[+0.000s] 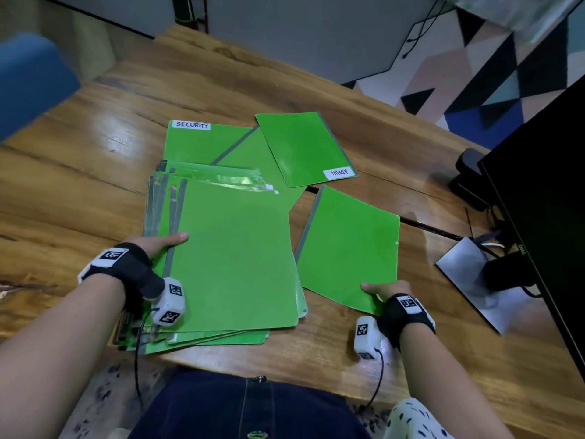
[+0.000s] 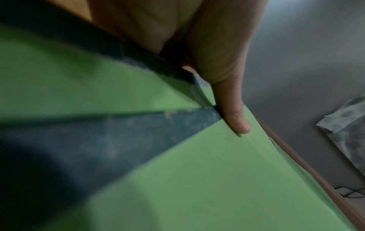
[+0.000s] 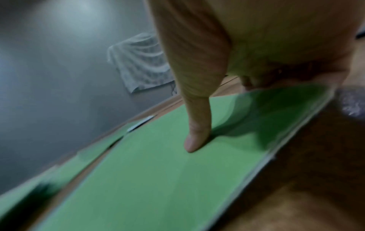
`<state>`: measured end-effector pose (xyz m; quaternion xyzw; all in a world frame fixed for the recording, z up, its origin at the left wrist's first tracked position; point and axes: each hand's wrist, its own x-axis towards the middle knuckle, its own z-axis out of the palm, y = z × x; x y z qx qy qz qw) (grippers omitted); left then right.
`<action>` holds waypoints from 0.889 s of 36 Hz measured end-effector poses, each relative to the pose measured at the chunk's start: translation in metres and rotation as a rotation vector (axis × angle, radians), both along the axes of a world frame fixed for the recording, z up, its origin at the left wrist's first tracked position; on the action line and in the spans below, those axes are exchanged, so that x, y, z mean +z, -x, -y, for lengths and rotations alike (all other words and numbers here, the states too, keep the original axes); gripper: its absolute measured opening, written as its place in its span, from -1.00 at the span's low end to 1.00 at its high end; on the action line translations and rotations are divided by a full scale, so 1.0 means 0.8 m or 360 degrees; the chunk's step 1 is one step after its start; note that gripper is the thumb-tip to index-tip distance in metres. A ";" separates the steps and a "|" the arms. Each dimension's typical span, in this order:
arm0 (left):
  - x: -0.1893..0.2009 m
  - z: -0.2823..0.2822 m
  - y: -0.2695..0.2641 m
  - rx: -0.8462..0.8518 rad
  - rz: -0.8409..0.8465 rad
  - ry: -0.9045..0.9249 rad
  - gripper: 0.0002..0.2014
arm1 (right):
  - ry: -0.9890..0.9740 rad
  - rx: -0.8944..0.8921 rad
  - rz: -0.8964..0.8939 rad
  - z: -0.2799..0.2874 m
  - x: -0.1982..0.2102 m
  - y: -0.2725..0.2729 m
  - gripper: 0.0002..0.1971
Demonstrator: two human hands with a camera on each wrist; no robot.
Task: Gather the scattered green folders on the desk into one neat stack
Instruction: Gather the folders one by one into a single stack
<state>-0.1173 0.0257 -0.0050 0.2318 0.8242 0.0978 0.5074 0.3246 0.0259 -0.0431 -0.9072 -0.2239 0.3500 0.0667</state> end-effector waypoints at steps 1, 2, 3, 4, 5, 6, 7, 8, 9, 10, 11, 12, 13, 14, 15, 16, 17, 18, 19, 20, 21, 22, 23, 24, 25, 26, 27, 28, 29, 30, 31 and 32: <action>0.002 0.001 0.000 -0.0006 0.0005 0.0006 0.02 | -0.0046 -0.0012 -0.0053 -0.002 0.006 0.002 -0.21; 0.003 0.001 0.000 -0.0011 0.0007 0.0010 0.01 | -0.0098 -0.0017 -0.0060 -0.005 0.014 0.005 -0.36; 0.005 0.001 -0.001 -0.0024 0.0010 0.0017 -0.03 | -0.0157 -0.0001 -0.0013 -0.008 0.025 0.009 -0.49; 0.005 0.001 -0.001 -0.0049 0.0009 0.0028 -0.10 | -0.0207 0.0038 0.0089 -0.013 0.037 0.012 -0.62; 0.005 0.001 -0.001 -0.0080 0.0007 0.0040 -0.16 | -0.0271 0.0089 0.0219 -0.017 0.054 0.016 -0.73; 0.003 0.001 -0.001 -0.0115 -0.0003 0.0043 -0.21 | -0.0333 0.0152 0.0350 -0.021 0.071 0.020 -0.80; 0.004 0.003 -0.002 -0.0142 -0.0003 0.0040 -0.24 | -0.0392 0.0223 0.0481 -0.026 0.091 0.025 -0.85; 0.002 0.002 -0.001 -0.0166 -0.0010 0.0033 -0.25 | -0.0449 0.0288 0.0610 -0.030 0.109 0.029 -0.87; 0.002 0.002 -0.001 -0.0152 0.0000 0.0027 -0.22 | -0.0515 0.0348 0.0728 -0.033 0.129 0.034 -0.86; 0.003 0.001 -0.002 -0.0135 0.0005 0.0036 -0.16 | -0.0610 0.0395 0.0827 -0.036 0.147 0.040 -0.83; 0.006 0.001 -0.003 -0.0093 0.0032 0.0051 -0.09 | -0.0722 0.0436 0.0899 -0.038 0.165 0.048 -0.80; 0.008 0.002 -0.004 -0.0108 0.0030 0.0079 -0.05 | -0.0834 0.0469 0.0943 -0.039 0.182 0.055 -0.77; 0.011 0.005 -0.005 -0.0120 0.0035 0.0087 -0.04 | -0.0937 0.0501 0.0964 -0.039 0.197 0.063 -0.77; 0.013 0.008 -0.006 -0.0203 -0.0003 0.0096 -0.06 | -0.1032 0.0520 0.0956 -0.040 0.207 0.069 -0.78; 0.013 0.010 -0.006 -0.0284 -0.0050 0.0088 -0.09 | -0.1123 0.0531 0.0901 -0.042 0.215 0.075 -0.79; 0.013 0.013 -0.005 -0.0387 -0.0094 0.0056 -0.11 | -0.1202 0.0530 0.0813 -0.044 0.219 0.080 -0.79; 0.009 0.012 -0.004 -0.0391 -0.0099 0.0012 -0.16 | -0.1260 0.0519 0.0704 -0.047 0.218 0.084 -0.77; 0.013 0.014 -0.004 -0.0340 -0.0059 -0.0017 -0.23 | -0.1287 0.0508 0.0555 -0.051 0.211 0.088 -0.72; 0.012 0.013 -0.003 -0.0323 -0.0040 -0.0012 -0.26 | -0.1294 0.0504 0.0377 -0.053 0.201 0.093 -0.68; 0.013 0.012 -0.002 -0.0295 0.0009 0.0013 -0.23 | -0.1270 0.0500 0.0177 -0.054 0.186 0.099 -0.67; 0.013 0.010 -0.001 -0.0235 0.0063 0.0044 -0.15 | -0.1215 0.0489 -0.0026 -0.053 0.168 0.106 -0.66; 0.012 0.009 0.005 -0.0158 0.0126 0.0038 -0.02 | -0.1116 0.0487 -0.0210 -0.050 0.151 0.115 -0.64; -0.009 0.002 0.021 -0.0127 0.0169 0.0029 0.13 | -0.0997 0.0499 -0.0345 -0.045 0.131 0.124 -0.61; -0.048 -0.010 0.043 -0.0144 0.0200 0.0004 0.24 | -0.0856 0.0524 -0.0418 -0.040 0.111 0.132 -0.62; -0.087 -0.023 0.065 -0.0174 0.0238 -0.0018 0.29 | -0.0715 0.0560 -0.0454 -0.032 0.093 0.141 -0.65; -0.130 -0.034 0.087 -0.0191 0.0208 -0.0064 0.30 | -0.0563 0.0622 -0.0447 -0.022 0.076 0.150 -0.69; -0.143 -0.038 0.099 -0.0223 0.0234 -0.0097 0.31 | -0.0425 0.0716 -0.0388 -0.015 0.057 0.157 -0.73; -0.133 -0.034 0.094 -0.0292 0.0284 -0.0095 0.33 | -0.0285 0.0820 -0.0320 -0.007 0.041 0.159 -0.79; -0.105 -0.027 0.081 -0.0291 0.0291 -0.0098 0.36 | -0.0154 0.0934 -0.0304 0.000 0.029 0.163 -0.87; -0.072 -0.016 0.066 -0.0252 0.0280 -0.0070 0.38 | -0.0050 0.1024 -0.0325 0.004 0.019 0.166 -0.93; -0.053 -0.011 0.055 -0.0222 0.0275 -0.0027 0.41 | 0.0020 0.1091 -0.0360 0.005 0.011 0.167 -0.92; -0.027 -0.004 0.039 -0.0209 0.0270 -0.0002 0.45 | 0.0060 0.1133 -0.0388 0.005 0.010 0.168 -0.91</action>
